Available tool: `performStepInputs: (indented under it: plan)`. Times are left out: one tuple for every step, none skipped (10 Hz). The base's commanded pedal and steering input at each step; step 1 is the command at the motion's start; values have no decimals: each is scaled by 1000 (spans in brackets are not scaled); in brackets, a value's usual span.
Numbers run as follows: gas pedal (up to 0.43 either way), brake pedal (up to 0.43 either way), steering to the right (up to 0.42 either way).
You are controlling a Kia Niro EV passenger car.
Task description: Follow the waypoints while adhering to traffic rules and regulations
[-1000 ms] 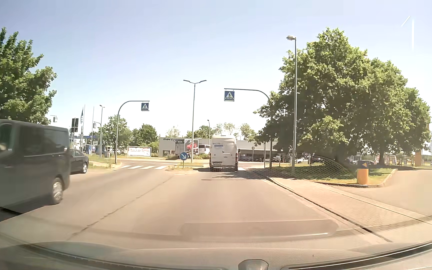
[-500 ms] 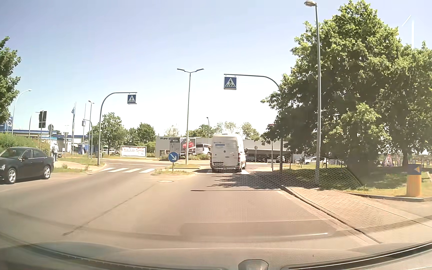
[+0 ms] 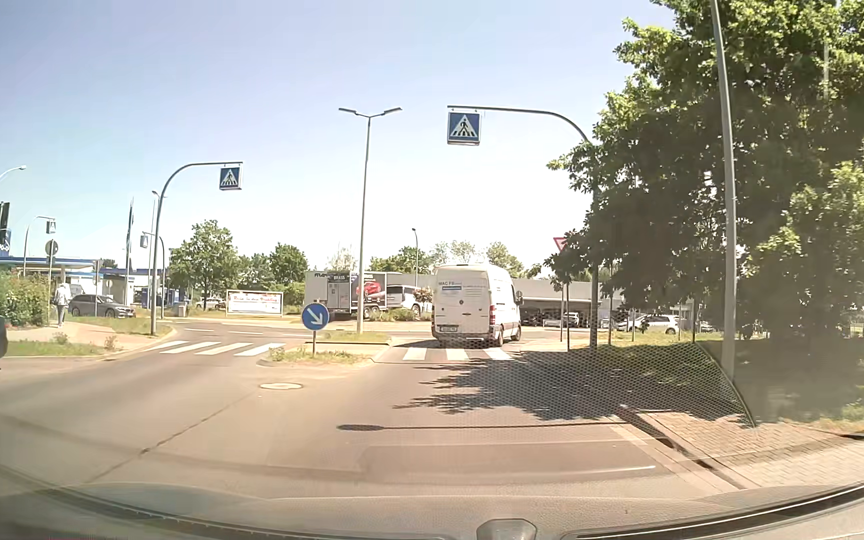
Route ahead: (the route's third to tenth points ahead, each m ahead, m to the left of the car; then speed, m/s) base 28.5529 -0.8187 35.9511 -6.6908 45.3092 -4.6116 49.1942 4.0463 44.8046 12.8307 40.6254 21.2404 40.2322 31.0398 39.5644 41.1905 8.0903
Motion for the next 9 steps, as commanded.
performStepInputs:
  plan:
    - [0,189,-3]
    - [0,195,-4]
    - [0,207,-3]
    - [0,213,-3]
    - [0,220,-3]
    - [0,232,-3]
    - [0,238,-2]
    - [0,244,-1]
    - [0,250,-1]
